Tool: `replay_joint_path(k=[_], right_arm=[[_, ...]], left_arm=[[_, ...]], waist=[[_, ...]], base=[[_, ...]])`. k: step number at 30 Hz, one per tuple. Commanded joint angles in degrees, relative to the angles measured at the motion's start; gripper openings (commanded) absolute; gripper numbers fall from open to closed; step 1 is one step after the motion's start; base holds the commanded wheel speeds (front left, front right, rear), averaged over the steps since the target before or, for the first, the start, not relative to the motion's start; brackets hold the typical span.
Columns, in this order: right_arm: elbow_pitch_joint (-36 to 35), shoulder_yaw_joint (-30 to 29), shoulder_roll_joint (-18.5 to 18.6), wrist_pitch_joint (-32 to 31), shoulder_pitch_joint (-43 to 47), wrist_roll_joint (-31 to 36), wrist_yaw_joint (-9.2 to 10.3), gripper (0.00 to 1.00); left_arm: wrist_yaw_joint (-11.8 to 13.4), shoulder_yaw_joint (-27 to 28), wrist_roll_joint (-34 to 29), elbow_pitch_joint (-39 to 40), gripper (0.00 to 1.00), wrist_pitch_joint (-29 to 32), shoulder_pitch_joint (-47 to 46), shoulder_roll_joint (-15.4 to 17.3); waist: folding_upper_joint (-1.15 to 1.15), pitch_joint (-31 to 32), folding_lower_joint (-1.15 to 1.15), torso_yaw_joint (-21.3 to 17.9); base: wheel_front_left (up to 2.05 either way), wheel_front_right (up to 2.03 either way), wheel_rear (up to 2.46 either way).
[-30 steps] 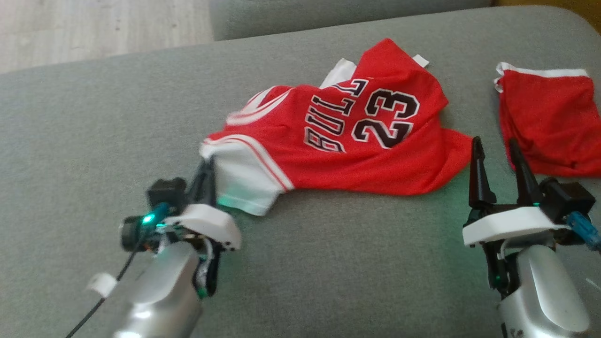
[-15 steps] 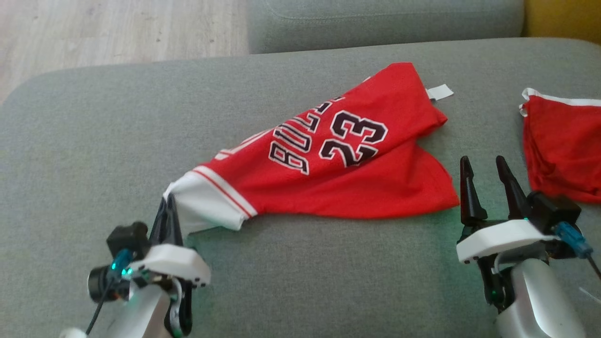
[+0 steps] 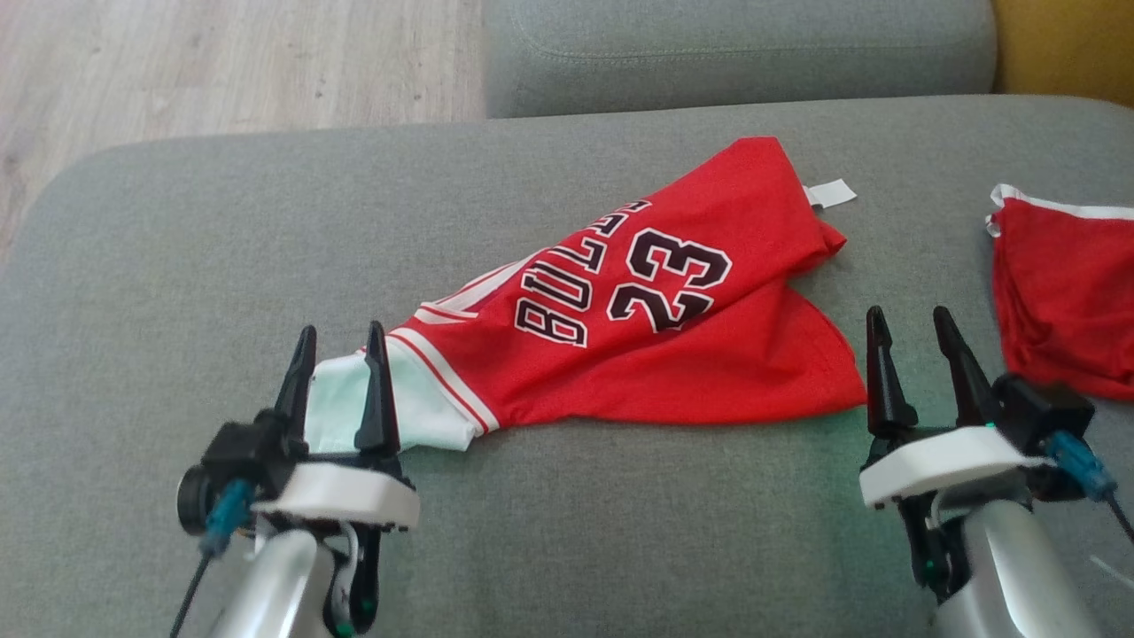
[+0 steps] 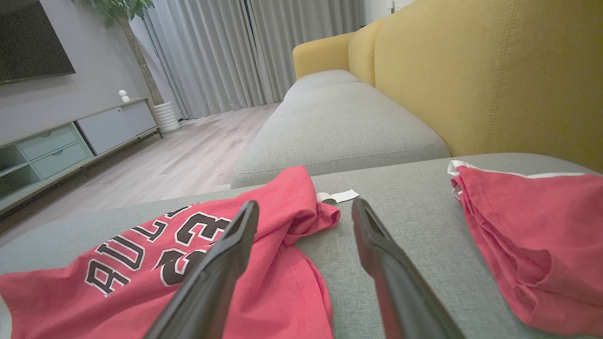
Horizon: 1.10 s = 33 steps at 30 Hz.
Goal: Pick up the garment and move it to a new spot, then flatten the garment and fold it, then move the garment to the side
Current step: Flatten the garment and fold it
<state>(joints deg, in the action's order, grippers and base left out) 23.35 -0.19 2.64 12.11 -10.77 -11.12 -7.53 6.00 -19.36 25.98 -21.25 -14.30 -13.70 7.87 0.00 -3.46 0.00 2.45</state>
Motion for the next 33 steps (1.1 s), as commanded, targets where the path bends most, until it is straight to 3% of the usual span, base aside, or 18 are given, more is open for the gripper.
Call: replay_joint_path(k=[1, 15, 24, 33], right_arm=[[-1.97, 1.48, 0.24, 0.91, 0.45, -0.41, 0.04, 1.0], [-1.66, 1.82, 0.24, 1.45, 2.47, -1.02, 0.04, 1.0], [5.53, 1.14, 0.24, -4.51, 1.02, -1.91, 0.04, 1.0], [12.47, 0.37, 0.24, -4.58, -2.93, -3.9, 0.04, 1.0]], left_arm=[[-0.62, 2.95, -1.56, 3.07, 1.0, -0.7, 0.42, -0.02], [-4.36, 6.61, -6.35, 5.15, 1.0, -0.7, 4.54, -3.65], [-5.67, 6.87, -7.63, 3.73, 1.0, -0.7, 4.2, -4.6], [-6.11, 6.97, -8.17, 3.29, 1.0, -0.7, 3.41, -4.88]], waist=[[0.0, 0.27, 0.0, 0.13], [0.0, -0.04, 0.0, 1.26], [0.0, -0.44, 0.0, 2.29], [0.0, -1.5, 0.0, 2.81]], base=[[0.0, 0.0, 0.0], [0.0, 0.0, 0.0], [0.0, 0.0, 0.0], [0.0, 0.0, 0.0]])
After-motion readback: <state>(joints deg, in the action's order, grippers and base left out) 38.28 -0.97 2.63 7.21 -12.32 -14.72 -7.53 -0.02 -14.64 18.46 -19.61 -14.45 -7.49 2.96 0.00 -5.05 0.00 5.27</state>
